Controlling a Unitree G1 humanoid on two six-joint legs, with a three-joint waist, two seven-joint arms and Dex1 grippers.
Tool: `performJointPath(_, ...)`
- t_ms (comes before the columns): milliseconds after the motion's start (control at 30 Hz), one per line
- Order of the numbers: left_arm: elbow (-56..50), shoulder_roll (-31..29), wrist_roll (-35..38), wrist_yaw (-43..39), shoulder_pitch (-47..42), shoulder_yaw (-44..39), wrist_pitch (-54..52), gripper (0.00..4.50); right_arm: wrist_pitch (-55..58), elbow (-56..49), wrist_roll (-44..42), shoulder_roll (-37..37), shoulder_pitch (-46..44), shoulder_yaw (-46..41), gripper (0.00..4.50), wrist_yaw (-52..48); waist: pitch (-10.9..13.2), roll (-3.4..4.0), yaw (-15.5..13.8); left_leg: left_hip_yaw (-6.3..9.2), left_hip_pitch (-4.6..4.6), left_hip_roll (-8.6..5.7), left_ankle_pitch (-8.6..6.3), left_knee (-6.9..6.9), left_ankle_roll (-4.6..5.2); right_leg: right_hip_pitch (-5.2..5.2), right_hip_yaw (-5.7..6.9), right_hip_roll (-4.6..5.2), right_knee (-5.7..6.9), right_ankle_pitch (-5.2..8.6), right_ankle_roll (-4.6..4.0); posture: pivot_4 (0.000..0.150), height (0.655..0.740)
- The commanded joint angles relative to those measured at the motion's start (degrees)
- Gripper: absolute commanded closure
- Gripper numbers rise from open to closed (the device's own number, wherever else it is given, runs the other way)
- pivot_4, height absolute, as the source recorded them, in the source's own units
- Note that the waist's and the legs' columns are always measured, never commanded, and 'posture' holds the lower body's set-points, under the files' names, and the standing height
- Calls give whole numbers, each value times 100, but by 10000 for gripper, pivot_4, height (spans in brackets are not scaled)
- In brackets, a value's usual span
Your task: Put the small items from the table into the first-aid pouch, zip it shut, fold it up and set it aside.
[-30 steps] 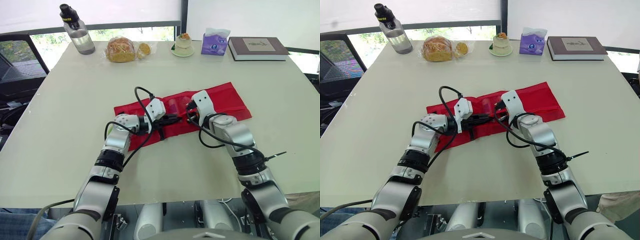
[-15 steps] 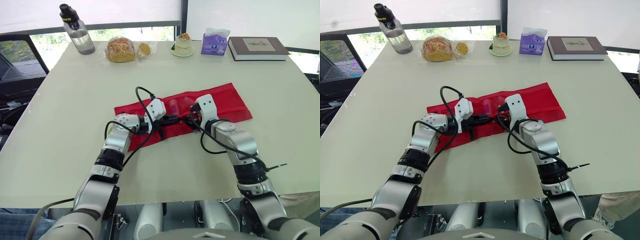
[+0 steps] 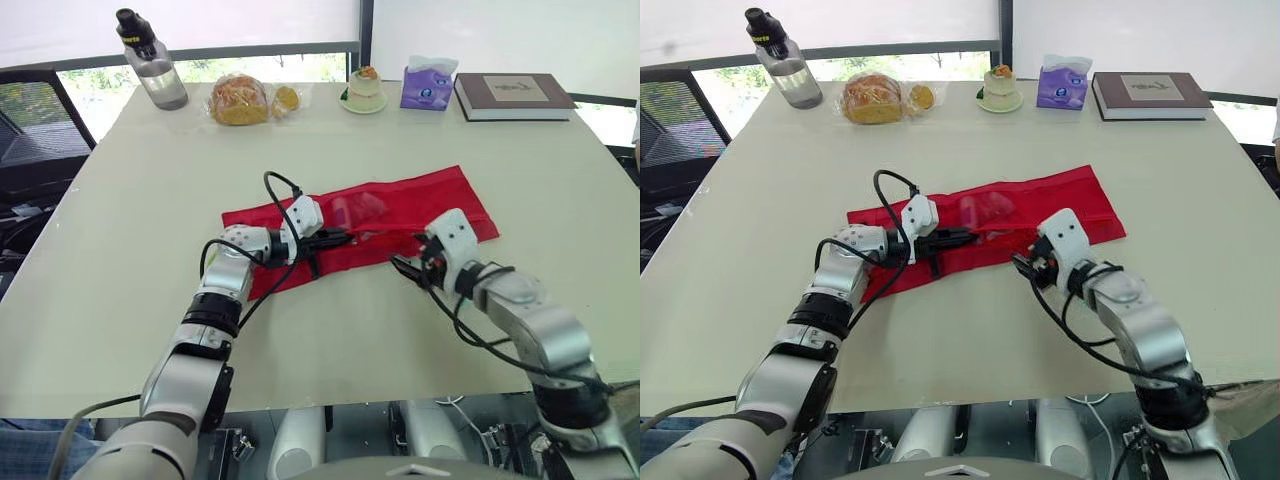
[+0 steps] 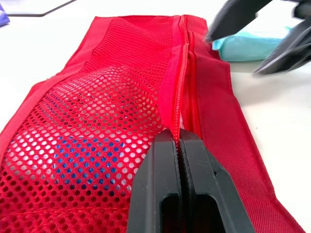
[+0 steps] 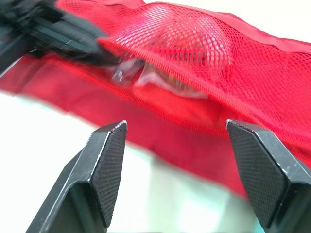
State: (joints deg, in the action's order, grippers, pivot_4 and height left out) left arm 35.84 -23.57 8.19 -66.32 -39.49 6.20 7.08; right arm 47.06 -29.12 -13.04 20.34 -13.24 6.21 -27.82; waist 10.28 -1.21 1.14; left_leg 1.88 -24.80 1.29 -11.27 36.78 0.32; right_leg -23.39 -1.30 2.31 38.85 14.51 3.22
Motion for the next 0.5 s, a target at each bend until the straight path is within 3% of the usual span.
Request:
performJointPath(33,52,-247,84,-96,-49,-204,162,45000,-699,-497,-276,213,414,-505,10502,-301,0,0,-4,0,0,0,0,0,0,0,0,0,0,0,0,1500,7332)
performJointPath(233,9,-652,127,-334,98,-309,201,45000,-1597,-800,-793,555,1405,-1518,10502,-802,0,0,-22,-1,-1,1,0,-2,0,0,0,0,-2,0,0,1500,7332)
performJointPath(433,40,-1027,175,-360,212,-477,156,45000,-1634,-917,-1898,835,1888,-2752,10502,-1192,0,0,-27,-5,5,4,0,-1,0,1,-3,0,0,0,0,1500,7332)
performJointPath(500,51,-1141,204,-366,239,-552,119,45000,-1632,-935,-2202,1007,2042,-3090,1784,-1343,0,0,-25,-5,3,4,0,-2,0,1,-3,0,-2,0,-1,1500,7332)
